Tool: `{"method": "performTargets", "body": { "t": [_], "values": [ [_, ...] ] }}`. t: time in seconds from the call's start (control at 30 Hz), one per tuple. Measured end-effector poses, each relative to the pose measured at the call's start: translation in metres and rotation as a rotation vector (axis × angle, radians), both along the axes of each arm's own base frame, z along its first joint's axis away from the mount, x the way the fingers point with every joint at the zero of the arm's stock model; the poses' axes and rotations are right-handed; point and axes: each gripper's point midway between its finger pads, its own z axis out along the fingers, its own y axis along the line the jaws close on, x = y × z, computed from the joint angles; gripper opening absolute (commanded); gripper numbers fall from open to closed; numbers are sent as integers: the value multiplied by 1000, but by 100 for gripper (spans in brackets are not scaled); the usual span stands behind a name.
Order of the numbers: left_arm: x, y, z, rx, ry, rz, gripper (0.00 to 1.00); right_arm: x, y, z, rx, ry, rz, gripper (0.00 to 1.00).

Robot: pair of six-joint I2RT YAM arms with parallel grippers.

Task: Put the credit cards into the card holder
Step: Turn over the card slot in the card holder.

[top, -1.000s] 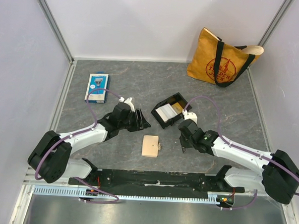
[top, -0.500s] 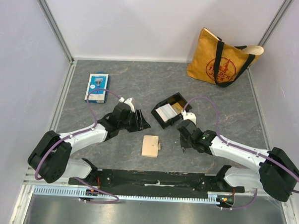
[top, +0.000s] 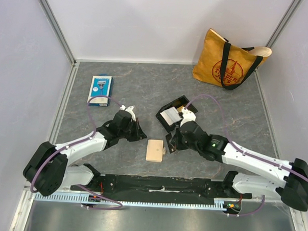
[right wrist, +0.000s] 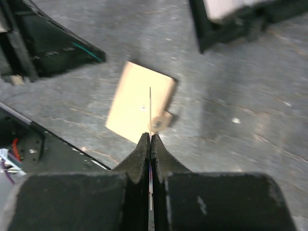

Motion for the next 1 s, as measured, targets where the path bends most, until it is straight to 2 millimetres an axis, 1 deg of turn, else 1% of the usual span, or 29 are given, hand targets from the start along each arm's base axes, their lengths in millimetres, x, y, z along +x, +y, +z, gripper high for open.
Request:
{"method": "performTargets", "body": {
  "t": [0.07, 0.13, 0.2, 0.3, 0.4, 0.6, 0.8, 1.0],
  "values": [
    [-6, 4, 0, 3, 4, 1, 2, -1, 21, 7, 30, -3, 16, 0],
    [-11, 8, -1, 5, 7, 1, 2, -2, 40, 7, 36, 1, 28, 0],
    [-17, 12, -1, 6, 8, 1, 2, -4, 59, 1, 26, 10, 39, 0],
    [-23, 16, -1, 6, 6, 2, 2, -9, 72, -16, -4, 30, 43, 0],
    [-27, 19, -3, 11, 10, 2, 2, -10, 69, -30, -50, 42, 17, 0],
    [-32, 17, -6, 24, 21, -12, 2, -4, 55, -36, -95, 28, -53, 0],
    [-39, 14, -14, 45, 44, -36, 2, -9, 36, -56, -150, 53, -96, 0],
    [-42, 12, -19, 59, 55, -49, 2, -9, 34, -59, -152, 66, -118, 0]
  ]
}}
